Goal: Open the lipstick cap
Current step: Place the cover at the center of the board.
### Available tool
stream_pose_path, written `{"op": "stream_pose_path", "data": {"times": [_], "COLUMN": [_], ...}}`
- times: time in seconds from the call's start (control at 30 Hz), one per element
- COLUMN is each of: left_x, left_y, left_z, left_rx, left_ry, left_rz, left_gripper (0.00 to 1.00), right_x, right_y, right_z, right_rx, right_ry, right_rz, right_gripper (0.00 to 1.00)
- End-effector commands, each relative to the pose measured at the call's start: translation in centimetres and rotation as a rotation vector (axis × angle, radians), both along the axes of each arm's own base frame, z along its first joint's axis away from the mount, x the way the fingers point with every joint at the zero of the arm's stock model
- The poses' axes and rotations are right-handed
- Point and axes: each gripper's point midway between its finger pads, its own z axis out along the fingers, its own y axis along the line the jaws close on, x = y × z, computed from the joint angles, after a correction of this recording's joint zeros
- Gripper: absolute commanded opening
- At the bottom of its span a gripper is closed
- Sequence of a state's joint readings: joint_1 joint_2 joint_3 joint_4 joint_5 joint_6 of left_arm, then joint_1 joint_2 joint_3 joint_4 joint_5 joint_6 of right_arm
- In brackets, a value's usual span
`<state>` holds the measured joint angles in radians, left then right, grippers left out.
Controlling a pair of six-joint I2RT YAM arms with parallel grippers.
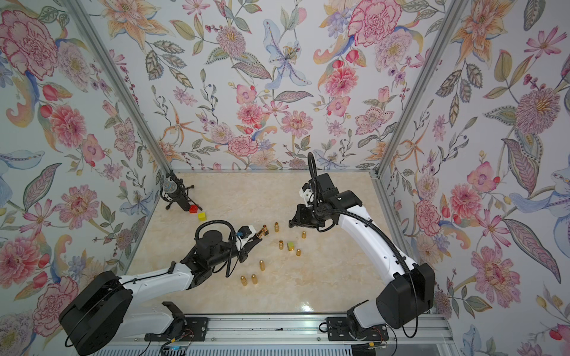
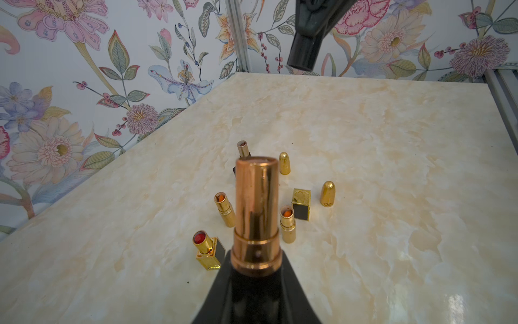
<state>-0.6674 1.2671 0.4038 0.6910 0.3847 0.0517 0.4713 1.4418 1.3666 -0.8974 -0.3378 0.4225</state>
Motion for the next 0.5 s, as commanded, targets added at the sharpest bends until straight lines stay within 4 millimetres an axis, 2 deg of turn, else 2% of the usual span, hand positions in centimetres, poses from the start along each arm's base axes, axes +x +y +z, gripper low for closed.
{"op": "stream_pose_path", "data": {"times": [0.0,0.1,0.2,0.47], "left_x": [0.3,0.3,0.3,0.4], "left_y": [0.6,0.6,0.5,0.4], "left_z": [2.3,3.2,3.7,4.1], "left_rx": [-0.088,-0.116,-0.134,-0.163], "left_ry": [-0.033,-0.043,-0.047,-0.046], "left_rz": [0.037,0.038,0.034,0.033], "left_gripper": [0.0,0.0,0.0,0.0], "right_x": [-1.1,-2.0,-2.5,-1.8], "right_y": [-3.4,-5.7,-7.1,-5.5], "right_z": [-3.3,-6.2,-8.8,-13.4], "right_rx": [-0.191,-0.302,-0.411,-0.401], "right_ry": [0.02,0.051,0.084,0.113], "right_rz": [-0.07,-0.12,-0.129,-0.115], "right_gripper": [0.2,0.2,0.2,0.2]}}
